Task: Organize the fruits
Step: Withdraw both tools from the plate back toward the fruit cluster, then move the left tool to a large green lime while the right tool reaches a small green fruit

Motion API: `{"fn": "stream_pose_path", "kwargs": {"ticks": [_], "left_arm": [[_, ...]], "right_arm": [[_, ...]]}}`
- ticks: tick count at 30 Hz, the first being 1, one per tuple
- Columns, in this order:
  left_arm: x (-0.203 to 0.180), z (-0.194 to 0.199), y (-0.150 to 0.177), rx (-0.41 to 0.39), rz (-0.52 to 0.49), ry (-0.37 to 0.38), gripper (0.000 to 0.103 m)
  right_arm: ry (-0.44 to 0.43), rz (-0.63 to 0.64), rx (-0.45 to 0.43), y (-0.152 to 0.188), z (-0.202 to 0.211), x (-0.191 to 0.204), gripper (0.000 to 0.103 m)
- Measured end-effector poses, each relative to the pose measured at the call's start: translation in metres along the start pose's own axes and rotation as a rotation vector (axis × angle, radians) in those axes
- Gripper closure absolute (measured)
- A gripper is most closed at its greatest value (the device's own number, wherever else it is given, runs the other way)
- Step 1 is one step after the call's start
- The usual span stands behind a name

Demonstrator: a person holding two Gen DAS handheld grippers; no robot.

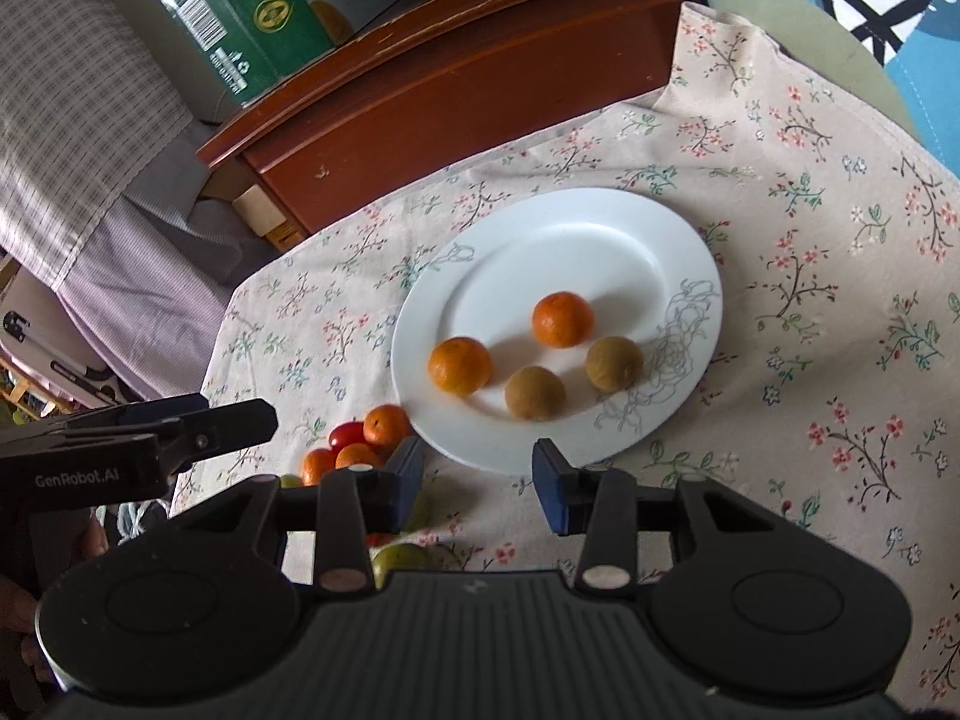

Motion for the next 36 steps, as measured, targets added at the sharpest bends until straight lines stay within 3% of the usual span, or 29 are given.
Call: {"fn": "stream_pose_path", "kwargs": {"ticks": [16, 36], "left_arm": [[0.033, -0.010, 0.029, 0.017, 0.029, -0.055, 0.009], [0.028, -0.023, 0.042, 0.025, -0.091, -0.057, 0.014]], "right_arm": [[-0.027, 0.112, 0.111, 0.042, -0.018, 0.033, 0.061], [0.039, 0.211, 0.176, 0.066, -0.050, 0.047, 0.063]]}}
Point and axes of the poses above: each gripper's, at about its wrist camera, not at the fingertips, and z roughly against the way its jaws point, x to its left, y to its underside, the point moved 9 cm from there along -z, roughly the way its jaws point, and after that the axes turned 15 degrees about x, right-handed, at the moved point
